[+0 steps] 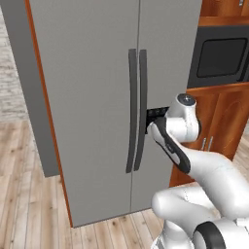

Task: Place one of the steaks on the plate and the other in the bowl. Then place the bowl in the fridge.

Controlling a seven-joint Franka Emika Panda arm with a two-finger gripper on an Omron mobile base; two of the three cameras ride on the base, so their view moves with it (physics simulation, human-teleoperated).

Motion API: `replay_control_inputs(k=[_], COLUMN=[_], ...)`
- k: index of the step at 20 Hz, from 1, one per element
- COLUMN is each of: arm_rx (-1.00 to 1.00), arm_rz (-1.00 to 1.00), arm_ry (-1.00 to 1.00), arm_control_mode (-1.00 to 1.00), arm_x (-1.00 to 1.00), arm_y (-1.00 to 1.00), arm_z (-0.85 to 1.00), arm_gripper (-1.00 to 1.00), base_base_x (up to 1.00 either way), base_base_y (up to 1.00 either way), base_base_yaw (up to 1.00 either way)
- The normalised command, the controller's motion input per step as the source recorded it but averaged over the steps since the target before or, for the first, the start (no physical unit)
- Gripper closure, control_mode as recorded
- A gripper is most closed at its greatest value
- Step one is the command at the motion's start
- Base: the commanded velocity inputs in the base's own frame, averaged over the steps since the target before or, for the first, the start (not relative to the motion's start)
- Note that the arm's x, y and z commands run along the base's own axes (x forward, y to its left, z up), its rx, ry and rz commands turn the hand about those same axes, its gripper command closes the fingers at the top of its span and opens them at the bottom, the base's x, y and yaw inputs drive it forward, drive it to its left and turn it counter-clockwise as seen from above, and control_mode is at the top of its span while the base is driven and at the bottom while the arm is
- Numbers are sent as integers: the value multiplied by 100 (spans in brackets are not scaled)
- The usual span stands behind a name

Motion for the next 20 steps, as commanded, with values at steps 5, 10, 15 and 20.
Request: replay_control_inputs(k=[5, 10, 15, 20], arm_rx=[-1, 0, 0, 0], arm_rz=[3, 2, 1, 0], arm_ry=[0, 0, 0, -4], arm_control_mode=[-100, -100, -100, -100], arm_x=[49, 82, 67, 42], arm_y=[0, 5, 19, 0], arm_z=[28, 8, 0, 0], arm_gripper=[-100, -100, -100, -100], base_base_x=[0, 0, 0, 0], base_base_y=[0, 0, 0, 0], base_base_yaw=[0, 0, 0, 0])
